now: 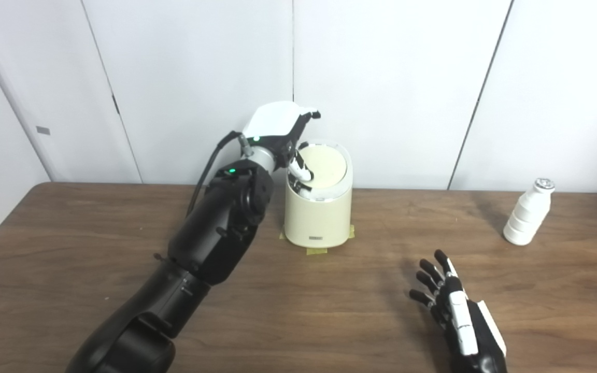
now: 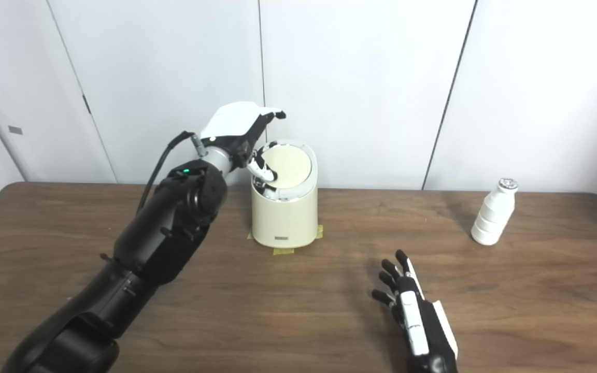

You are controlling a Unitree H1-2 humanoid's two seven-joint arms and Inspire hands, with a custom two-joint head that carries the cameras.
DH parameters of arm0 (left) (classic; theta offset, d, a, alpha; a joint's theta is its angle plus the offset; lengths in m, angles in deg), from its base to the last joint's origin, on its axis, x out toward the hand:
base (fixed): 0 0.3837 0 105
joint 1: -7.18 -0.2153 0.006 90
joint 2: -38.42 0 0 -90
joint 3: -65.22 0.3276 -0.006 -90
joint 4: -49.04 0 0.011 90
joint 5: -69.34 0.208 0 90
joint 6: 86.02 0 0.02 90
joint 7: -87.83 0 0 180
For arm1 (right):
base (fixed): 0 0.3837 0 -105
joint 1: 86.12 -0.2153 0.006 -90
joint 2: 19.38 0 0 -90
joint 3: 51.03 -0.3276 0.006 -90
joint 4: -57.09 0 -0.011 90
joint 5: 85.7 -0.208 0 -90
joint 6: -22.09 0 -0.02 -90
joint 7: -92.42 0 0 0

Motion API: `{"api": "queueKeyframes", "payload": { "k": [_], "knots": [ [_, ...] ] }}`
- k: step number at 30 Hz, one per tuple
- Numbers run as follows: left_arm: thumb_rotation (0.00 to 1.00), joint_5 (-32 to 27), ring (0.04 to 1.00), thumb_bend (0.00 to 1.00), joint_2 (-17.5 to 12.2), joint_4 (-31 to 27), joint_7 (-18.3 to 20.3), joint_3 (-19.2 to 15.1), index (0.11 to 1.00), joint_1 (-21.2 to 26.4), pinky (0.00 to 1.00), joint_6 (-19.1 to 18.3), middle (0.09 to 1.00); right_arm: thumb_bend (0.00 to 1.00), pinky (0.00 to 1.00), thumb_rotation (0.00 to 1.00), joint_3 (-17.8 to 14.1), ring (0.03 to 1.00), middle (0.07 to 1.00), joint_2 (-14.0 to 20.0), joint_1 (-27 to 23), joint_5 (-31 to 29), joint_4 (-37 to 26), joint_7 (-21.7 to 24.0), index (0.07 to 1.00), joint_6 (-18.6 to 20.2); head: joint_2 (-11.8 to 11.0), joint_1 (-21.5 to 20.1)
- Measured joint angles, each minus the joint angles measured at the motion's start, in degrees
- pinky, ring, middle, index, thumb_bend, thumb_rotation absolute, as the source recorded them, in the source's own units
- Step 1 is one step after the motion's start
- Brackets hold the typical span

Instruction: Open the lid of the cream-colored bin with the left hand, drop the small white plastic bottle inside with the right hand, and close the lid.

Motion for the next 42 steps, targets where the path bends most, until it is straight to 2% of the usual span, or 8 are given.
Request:
{"api": "queueKeyframes", "payload": {
  "k": [2, 5, 13, 23, 31, 42],
  "knots": [
    [0.0, -1.4, 0.903, 0.88, 0.27, -0.76, -0.16, -1.9, 0.906, 0.0, 0.83, -0.14, 0.915, 0.53, 0.81, 1.0, 0.04, 0.923, 0.933, 0.01, -0.03, -0.07, 0.01, 0.03, 1.0, 0.0, 0.0, 0.09],
    [0.0, -2.7, 0.858, 0.84, 0.22, -2.65, -0.48, -3.62, 0.878, 0.05, 0.79, -0.11, 0.865, 0.54, 0.81, 1.0, 0.07, 0.921, 0.933, 0.03, -0.04, -0.04, 0.02, 0.05, 1.0, 0.09, 0.18, 0.26],
    [0.0, -4.23, 0.838, 0.82, -0.07, -4.18, -2.08, -4.58, 0.847, -0.18, 0.75, 0.09, 0.842, 0.52, 0.82, 1.0, 0.1, 0.932, 0.937, 0.05, -0.06, -0.07, 0.48, 0.35, 1.0, 0.16, 0.18, 0.53],
    [0.0, -4.19, 0.848, 0.86, -0.11, -3.42, -2.62, -2.88, 0.852, -0.18, 0.76, 0.48, 0.865, 0.53, 0.82, 1.0, 0.16, 0.928, 0.937, 0.06, -0.05, 0.52, 0.81, 0.38, 1.0, 0.15, 0.26, 0.35],
    [0.0, -3.75, 0.827, 0.92, 0.03, 0.57, -3.0, -1.38, 0.863, -0.02, 0.78, 1.31, 0.85, 0.54, 0.82, 1.0, 0.14, 0.928, 0.936, 0.05, -0.05, 0.53, 0.79, 0.38, 1.0, 0.16, 0.26, 0.18],
    [0.0, -3.48, 0.875, 0.9, 1.17, 4.26, -5.18, 0.05, 0.871, 0.45, 0.8, 1.88, 0.888, 0.53, 0.81, 1.0, 0.13, 0.925, 0.934, 0.05, -0.06, 0.65, 0.78, 0.36, 1.0, 0.19, 0.44, 0.18]
  ]
}}
